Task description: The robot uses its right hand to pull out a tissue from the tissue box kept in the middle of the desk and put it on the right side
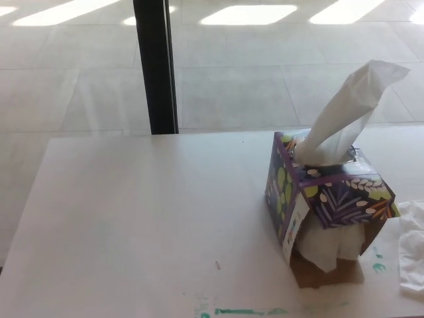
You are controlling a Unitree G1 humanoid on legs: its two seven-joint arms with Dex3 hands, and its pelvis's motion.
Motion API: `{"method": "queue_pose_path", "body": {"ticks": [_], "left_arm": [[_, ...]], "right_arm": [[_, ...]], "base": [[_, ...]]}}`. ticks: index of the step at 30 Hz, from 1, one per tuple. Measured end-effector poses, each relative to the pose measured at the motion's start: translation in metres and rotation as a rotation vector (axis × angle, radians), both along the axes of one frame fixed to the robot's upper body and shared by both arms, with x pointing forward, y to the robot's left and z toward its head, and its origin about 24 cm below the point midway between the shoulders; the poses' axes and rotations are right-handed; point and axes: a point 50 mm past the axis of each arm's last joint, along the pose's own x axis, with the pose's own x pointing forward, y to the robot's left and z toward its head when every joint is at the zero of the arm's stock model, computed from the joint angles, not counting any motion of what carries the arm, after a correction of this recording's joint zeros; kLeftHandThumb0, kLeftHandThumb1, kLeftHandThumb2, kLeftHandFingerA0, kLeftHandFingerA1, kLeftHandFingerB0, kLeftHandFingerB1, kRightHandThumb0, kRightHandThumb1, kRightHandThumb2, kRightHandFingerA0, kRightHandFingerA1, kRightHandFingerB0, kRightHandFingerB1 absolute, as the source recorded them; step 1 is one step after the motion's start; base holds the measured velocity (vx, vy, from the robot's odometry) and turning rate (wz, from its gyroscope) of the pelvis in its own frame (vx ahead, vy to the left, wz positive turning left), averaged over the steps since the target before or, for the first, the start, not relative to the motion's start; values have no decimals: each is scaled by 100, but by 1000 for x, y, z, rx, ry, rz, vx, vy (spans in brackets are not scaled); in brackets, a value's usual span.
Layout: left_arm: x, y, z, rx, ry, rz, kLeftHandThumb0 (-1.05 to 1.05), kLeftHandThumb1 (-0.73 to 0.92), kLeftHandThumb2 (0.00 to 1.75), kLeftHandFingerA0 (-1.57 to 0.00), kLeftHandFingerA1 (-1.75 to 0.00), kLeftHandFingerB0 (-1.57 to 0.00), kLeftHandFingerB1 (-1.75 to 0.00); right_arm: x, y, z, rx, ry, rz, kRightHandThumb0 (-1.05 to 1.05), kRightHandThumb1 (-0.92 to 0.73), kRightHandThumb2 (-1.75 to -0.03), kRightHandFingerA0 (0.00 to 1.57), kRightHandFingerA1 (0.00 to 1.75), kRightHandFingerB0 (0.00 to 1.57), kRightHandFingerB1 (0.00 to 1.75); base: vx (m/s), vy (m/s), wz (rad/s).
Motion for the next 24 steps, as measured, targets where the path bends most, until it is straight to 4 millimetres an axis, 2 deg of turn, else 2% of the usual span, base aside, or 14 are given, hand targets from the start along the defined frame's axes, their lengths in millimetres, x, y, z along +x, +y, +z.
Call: {"method": "queue_pose_path", "body": {"ticks": [1, 5, 6, 8, 10, 11, 12, 13, 14, 15, 17, 18, 19, 24], "left_arm": [[-1, 0, 0, -5, 1, 1, -80, 78, 100, -76, -108, -54, -97], [-3, 0, -1, -12, 3, -7, -82, 77, 100, -74, -108, -52, -97], [-3, 0, -1, -14, 4, -7, -77, 77, 101, -72, -109, -53, -97], [-4, 0, -2, -14, 6, -7, -76, 71, 114, -73, -103, -60, -95], [-3, -1, -1, -14, 3, -8, -78, 75, 104, -71, -114, -53, -104], [-3, -1, -1, -14, 2, -9, -83, 61, 123, -77, -102, -54, -89], [-3, -1, -1, -14, 2, -9, -83, 61, 124, -75, -100, -52, -88], [-3, -1, -1, -14, 2, -9, -83, 61, 123, -73, -99, -50, -86], [-3, -1, -1, -14, 2, -9, -83, 61, 123, -76, -101, -51, -87], [-3, -1, -1, -14, 2, -9, -83, 70, 118, -74, -102, -57, -92], [-3, -1, -1, -14, 1, -9, -84, 62, 124, -78, -101, -51, -86], [-2, -1, -1, -14, 1, -10, -84, 62, 124, -78, -101, -51, -86], [-2, -1, -1, -14, 1, -10, -83, 62, 124, -78, -101, -52, -87], [-2, -1, -1, -14, 0, -11, -84, 62, 124, -79, -102, -52, -87]], "right_arm": [[3, -6, 3, -1, -31, -30, -69, -66, -60, 74, 87, 34, 63], [24, -28, 35, -63, -171, -72, -72, -68, -61, 67, 86, 25, 63], [30, -32, 43, -84, -197, -68, -82, -54, -95, 59, 87, 14, 61], [50, -35, 66, -129, -281, -38, -82, -51, -91, 66, 94, 13, 62], [71, -35, 88, -165, -369, -2, -81, -50, -90, 63, 95, 14, 63], [81, -34, 99, -179, -413, 14, -62, -42, -94, 65, 94, 6, 57], [89, -32, 109, -189, -453, 28, -66, -44, -96, 60, 93, 3, 56], [101, -30, 123, -203, -504, 52, -79, -66, -61, 39, 96, 10, 61], [110, -27, 133, -214, -541, 72, -74, -66, -60, 32, 83, 8, 54], [122, -22, 148, -230, -594, 103, -77, -54, -88, 29, 70, 4, 51], [139, -15, 170, -256, -660, 148, -62, -47, -84, 14, 62, 2, 41], [152, -7, 187, -274, -705, 192, -62, -47, -84, 14, 62, 2, 41], [157, -4, 195, -281, -726, 209, -46, -63, -61, 14, 54, 7, 25], [195, 29, 245, -320, -847, 356, -50, -60, -59, 20, 47, 12, 28]], "base": [[0, 0, 0], [0, 0, 0], [0, 0, 0], [0, 0, 0], [0, 0, 0], [0, 0, 0], [0, 0, 0], [0, 0, 0], [0, 0, 0], [0, 0, 0], [0, 0, 0], [0, 0, 0], [0, 0, 0], [0, 0, 0]]}}
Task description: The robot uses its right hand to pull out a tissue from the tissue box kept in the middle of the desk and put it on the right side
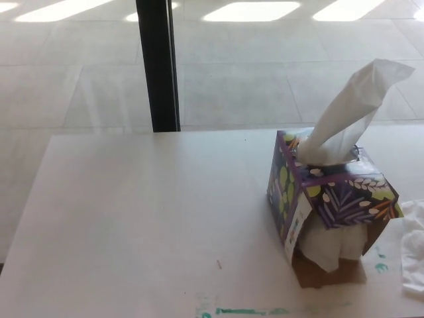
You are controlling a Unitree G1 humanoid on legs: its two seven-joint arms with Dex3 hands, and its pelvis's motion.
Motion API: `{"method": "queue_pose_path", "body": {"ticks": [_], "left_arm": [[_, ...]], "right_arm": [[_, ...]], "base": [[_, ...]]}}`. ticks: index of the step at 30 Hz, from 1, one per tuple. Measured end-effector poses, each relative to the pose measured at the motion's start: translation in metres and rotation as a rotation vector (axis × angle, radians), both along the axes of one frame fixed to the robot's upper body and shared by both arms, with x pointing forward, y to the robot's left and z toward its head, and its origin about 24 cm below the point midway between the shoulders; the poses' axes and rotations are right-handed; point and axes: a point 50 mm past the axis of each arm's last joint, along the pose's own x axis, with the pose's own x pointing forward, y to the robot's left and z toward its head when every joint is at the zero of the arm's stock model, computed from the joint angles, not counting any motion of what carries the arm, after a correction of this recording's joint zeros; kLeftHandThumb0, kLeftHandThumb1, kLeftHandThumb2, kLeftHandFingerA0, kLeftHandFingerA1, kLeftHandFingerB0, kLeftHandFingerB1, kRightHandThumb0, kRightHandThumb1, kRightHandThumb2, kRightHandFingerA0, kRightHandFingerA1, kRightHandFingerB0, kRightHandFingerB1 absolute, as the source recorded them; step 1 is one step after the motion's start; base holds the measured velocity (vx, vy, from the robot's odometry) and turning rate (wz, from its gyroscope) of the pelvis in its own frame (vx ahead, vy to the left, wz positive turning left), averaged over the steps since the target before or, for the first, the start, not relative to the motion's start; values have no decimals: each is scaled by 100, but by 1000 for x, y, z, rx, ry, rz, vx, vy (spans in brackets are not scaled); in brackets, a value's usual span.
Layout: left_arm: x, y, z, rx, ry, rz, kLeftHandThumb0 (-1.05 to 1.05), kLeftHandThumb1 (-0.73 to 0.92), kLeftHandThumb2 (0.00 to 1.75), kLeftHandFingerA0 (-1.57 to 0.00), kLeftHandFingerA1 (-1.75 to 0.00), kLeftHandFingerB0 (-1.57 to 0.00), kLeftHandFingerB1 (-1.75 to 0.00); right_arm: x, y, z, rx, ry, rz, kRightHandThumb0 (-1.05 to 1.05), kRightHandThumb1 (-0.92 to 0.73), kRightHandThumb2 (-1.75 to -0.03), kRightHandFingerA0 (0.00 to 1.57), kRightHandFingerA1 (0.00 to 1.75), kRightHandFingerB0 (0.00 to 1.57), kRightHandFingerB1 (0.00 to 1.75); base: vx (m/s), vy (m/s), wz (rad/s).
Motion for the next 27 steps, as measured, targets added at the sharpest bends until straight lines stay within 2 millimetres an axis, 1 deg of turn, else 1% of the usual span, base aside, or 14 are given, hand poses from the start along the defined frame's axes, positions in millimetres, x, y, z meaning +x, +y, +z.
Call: {"method": "queue_pose_path", "body": {"ticks": [1, 4, 5, 6, 9, 10, 13, 15, 16, 17, 18, 19, 22, 27], "left_arm": [[0, 0, 0, 0, 0, 0, -81, 77, 102, -76, -108, -54, -97], [0, 0, 0, 0, 0, -1, -81, 76, 102, -75, -108, -53, -96], [0, 0, 0, 0, 0, -1, -81, 76, 102, -74, -107, -54, -96], [0, 0, 0, 0, 0, -1, -80, 76, 102, -74, -106, -54, -96], [0, 0, 0, 0, -1, -2, -83, 74, 102, -75, -110, -55, -99], [1, 0, 0, 0, -1, -2, -83, 74, 104, -73, -112, -54, -103], [-1, 1, 1, 3, -1, -5, -83, 77, 99, -78, -108, -54, -95], [-3, 1, 0, 2, 6, -3, -83, 77, 99, -78, -108, -54, -95], [-4, 1, -1, 2, 9, -2, -83, 69, 116, -79, -103, -59, -92], [-5, 1, -1, 2, 12, -2, -80, 77, 101, -78, -108, -55, -95], [-7, 1, -1, 2, 15, -1, -82, 69, 116, -79, -103, -60, -93], [-7, 1, -2, 2, 17, -1, -82, 77, 101, -80, -108, -57, -97], [-9, 1, -2, 3, 20, -3, -82, 77, 100, -79, -108, -58, -97], [-9, 1, -2, 4, 19, -7, -84, 76, 100, -79, -107, -57, -97]], "right_arm": [[8, 9, 10, -17, -24, 33, -52, -60, -60, 17, 45, 11, 26], [25, 29, 29, -46, -66, 108, -54, -59, -58, 16, 44, 12, 28], [31, 38, 36, -62, -77, 142, -35, -44, -98, 1, 52, 0, 50], [36, 46, 42, -75, -85, 167, -53, -59, -58, 9, 46, 11, 26], [50, 70, 59, -140, -99, 251, -54, -58, -59, 6, 43, 10, 24], [55, 80, 66, -177, -100, 283, -54, -40, -83, 1, 46, 2, 35], [65, 102, 79, -271, -91, 346, -63, -44, -85, 0, 31, 0, 27], [72, 116, 79, -331, -68, 381, -63, -44, -85, 0, 31, 0, 27], [74, 120, 78, -355, -54, 395, -74, -42, -78, 0, 12, 6, 18], [76, 125, 76, -379, -39, 407, -68, -39, -76, 0, 16, 6, 22], [79, 131, 74, -410, -23, 421, -56, -52, -69, 0, 4, 4, 24], [80, 135, 73, -433, -13, 432, -58, -50, -70, 0, 0, 7, 23], [84, 148, 68, -515, 23, 465, -59, -47, -69, 0, 0, 6, 22], [87, 163, 65, -657, 74, 500, -40, -40, -64, 0, 0, 6, 28]], "base": [[0, 0, 0], [0, 0, 0], [0, 0, 0], [0, 0, 0], [0, 0, 0], [0, 0, 0], [0, 0, 0], [0, 0, 0], [0, 0, 0], [0, 0, 0], [0, 0, 0], [0, 0, 0], [0, 0, 0], [0, 0, 0]]}}
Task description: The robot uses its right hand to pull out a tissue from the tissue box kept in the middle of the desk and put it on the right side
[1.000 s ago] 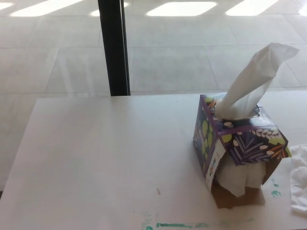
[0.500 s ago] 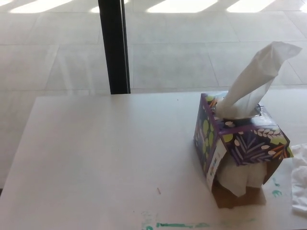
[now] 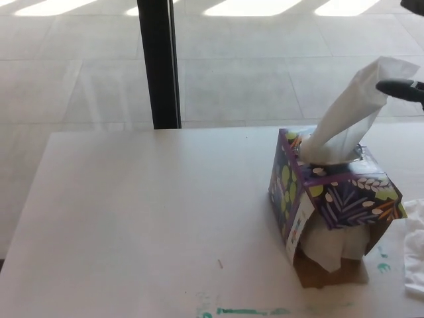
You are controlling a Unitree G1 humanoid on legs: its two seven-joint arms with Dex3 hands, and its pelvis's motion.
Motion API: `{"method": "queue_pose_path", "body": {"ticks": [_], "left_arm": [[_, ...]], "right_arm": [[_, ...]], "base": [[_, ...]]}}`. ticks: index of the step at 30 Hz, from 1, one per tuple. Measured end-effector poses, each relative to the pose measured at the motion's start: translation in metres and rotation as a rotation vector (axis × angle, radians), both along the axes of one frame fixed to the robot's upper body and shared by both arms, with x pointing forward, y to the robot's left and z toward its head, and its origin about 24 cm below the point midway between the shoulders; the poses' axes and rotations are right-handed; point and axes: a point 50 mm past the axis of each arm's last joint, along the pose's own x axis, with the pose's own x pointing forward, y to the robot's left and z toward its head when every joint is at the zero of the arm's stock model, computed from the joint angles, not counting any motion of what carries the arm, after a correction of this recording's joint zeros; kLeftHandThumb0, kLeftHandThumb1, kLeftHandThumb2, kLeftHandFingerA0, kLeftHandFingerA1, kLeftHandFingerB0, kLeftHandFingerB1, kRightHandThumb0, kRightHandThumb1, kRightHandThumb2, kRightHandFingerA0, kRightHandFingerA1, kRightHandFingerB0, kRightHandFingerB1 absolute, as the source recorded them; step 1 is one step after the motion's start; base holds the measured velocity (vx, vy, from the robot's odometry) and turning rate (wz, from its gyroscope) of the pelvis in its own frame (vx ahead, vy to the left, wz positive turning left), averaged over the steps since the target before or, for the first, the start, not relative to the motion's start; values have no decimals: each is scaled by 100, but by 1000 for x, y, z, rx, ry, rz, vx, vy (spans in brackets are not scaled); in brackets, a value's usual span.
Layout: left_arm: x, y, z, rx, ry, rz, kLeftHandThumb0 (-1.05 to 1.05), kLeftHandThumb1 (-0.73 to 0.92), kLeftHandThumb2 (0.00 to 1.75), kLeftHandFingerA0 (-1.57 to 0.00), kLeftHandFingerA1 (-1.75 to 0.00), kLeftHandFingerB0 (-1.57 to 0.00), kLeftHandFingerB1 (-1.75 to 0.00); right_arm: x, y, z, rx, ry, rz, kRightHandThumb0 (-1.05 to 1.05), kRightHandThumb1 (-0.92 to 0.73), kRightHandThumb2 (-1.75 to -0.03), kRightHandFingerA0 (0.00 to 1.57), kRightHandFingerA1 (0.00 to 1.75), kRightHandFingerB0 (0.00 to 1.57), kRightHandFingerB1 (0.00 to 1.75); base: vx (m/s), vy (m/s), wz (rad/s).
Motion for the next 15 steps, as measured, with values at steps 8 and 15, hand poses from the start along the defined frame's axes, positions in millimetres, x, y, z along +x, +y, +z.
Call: {"method": "queue_pose_path", "body": {"ticks": [8, 15], "left_arm": [[0, 0, 0, -1, 3, -3, -81, 76, 102, -78, -109, -58, -98], [0, 1, 1, 2, 5, -7, -80, 70, 114, -77, -103, -59, -92]], "right_arm": [[5, 16, -3, -263, 61, 28, -30, -34, -63, 0, 0, 4, 32], [10, 23, -12, -473, 131, 48, -31, -39, -67, 0, 0, 4, 35]], "base": [[0, 0, 0], [0, 0, 0]]}}
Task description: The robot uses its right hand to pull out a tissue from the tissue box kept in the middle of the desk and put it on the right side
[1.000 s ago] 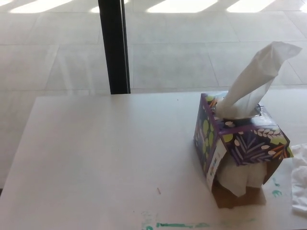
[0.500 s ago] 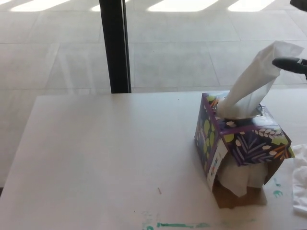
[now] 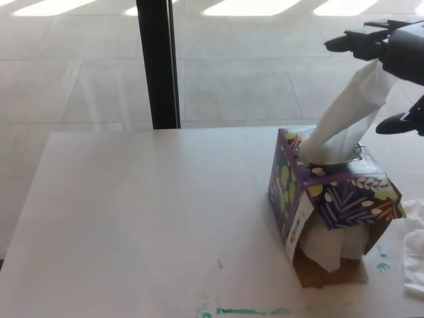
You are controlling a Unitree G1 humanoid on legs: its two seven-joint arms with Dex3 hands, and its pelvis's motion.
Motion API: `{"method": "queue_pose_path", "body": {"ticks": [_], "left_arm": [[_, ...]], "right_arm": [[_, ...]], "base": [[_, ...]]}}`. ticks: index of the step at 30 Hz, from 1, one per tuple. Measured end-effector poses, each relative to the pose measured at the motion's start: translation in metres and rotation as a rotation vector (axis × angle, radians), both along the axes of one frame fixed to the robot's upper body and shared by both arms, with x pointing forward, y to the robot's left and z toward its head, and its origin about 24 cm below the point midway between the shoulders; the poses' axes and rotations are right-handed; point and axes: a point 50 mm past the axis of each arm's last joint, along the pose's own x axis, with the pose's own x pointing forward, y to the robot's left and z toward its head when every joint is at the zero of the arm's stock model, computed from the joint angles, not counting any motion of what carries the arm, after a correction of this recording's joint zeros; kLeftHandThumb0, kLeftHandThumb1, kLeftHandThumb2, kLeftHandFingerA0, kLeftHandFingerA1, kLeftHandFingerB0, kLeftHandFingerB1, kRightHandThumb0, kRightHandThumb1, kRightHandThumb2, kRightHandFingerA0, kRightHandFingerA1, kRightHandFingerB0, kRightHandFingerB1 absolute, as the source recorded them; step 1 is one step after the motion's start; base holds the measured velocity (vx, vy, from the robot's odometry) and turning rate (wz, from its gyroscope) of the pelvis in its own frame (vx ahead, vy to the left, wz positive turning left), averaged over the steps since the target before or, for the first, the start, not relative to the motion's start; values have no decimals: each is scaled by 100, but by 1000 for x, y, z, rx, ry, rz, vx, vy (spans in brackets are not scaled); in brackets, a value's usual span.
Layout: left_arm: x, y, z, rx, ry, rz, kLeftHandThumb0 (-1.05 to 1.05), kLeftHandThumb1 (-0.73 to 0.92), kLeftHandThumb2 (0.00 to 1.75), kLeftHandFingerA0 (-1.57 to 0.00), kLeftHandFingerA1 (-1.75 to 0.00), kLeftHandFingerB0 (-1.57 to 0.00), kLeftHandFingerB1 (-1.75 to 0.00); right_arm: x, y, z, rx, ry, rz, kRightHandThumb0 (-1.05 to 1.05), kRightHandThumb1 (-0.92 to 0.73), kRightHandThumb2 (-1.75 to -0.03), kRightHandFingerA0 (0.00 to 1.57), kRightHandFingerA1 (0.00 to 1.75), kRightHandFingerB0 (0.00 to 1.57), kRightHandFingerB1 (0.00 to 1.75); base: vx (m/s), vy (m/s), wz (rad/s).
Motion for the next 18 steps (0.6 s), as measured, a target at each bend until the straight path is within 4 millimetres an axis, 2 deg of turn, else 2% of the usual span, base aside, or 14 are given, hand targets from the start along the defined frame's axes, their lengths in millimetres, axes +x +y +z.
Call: {"method": "queue_pose_path", "body": {"ticks": [1, 3, 4, 6, 7, 8, 9, 10, 11, 13, 14, 15, 16, 18], "left_arm": [[0, 0, 0, 0, -1, -1, -79, 78, 99, -77, -107, -53, -94], [0, 0, 0, 0, -1, -2, -80, 77, 100, -77, -109, -54, -94], [0, 0, 0, 0, -1, -3, -81, 70, 115, -78, -103, -58, -92], [1, 0, 1, 0, -3, -6, -82, 76, 101, -78, -110, -54, -96], [0, 0, 1, -1, -3, -6, -83, 68, 117, -78, -104, -58, -92], [0, 0, 1, -1, -3, -7, -83, 68, 117, -78, -104, -58, -92], [0, 0, 1, -1, -3, -7, -82, 75, 101, -78, -111, -53, -96], [1, 0, 1, -1, -4, -9, -82, 75, 101, -78, -110, -54, -96], [1, 0, 1, -2, -5, -11, -84, 76, 101, -77, -108, -54, -96], [1, -1, 1, -2, -5, -13, -81, 76, 100, -74, -106, -52, -94], [1, -1, 1, -2, -5, -14, -82, 77, 99, -76, -105, -53, -93], [1, -1, 1, -2, -4, -15, -82, 76, 100, -78, -105, -54, -94], [1, -1, 1, -2, -2, -15, -82, 76, 100, -78, -105, -54, -94], [1, -1, 0, -2, 1, -19, -80, 76, 100, -76, -105, -54, -93]], "right_arm": [[1, 1, -1, -22, 6, 0, -37, -39, -67, 0, 0, 10, 35], [4, 4, 0, -59, 12, -1, -32, -44, -54, 0, 3, 15, 30], [6, 5, 0, -82, 15, -2, -38, -45, -54, 0, 6, 15, 31], [9, 7, 0, -117, 16, -4, -37, -40, -58, 0, 3, 12, 32], [10, 8, 0, -133, 17, -6, -38, -43, -53, 0, 3, 12, 31], [12, 9, -1, -148, 19, -8, -38, -43, -53, 0, 3, 12, 31], [13, 10, -1, -159, 21, -9, -33, -36, -67, 0, 6, 10, 37], [14, 12, -2, -175, 21, -11, -25, -45, -54, 0, 10, 15, 31], [16, 13, -3, -189, 21, -13, -22, -40, -71, 0, 12, 10, 41], [18, 14, -5, -210, 19, -19, -24, -41, -70, 1, 19, 14, 42], [18, 14, -6, -216, 16, -21, -29, -59, -58, 25, 41, 25, 30], [20, 14, -8, -222, 11, -25, -30, -62, -58, 44, 54, 29, 30], [22, 14, -10, -219, 7, -26, -30, -62, -58, 44, 54, 29, 30], [25, 14, -13, -211, -2, -24, -36, -64, -60, 83, 114, 43, 35]], "base": [[0, 0, 0], [0, 0, 0], [0, 0, 0], [0, 0, 0], [0, 0, 0], [0, 0, 0], [0, 0, 0], [0, 0, 0], [0, 0, 0], [0, 0, 0], [0, 0, 0], [0, 0, 0], [0, 0, 0], [0, 0, 0]]}}
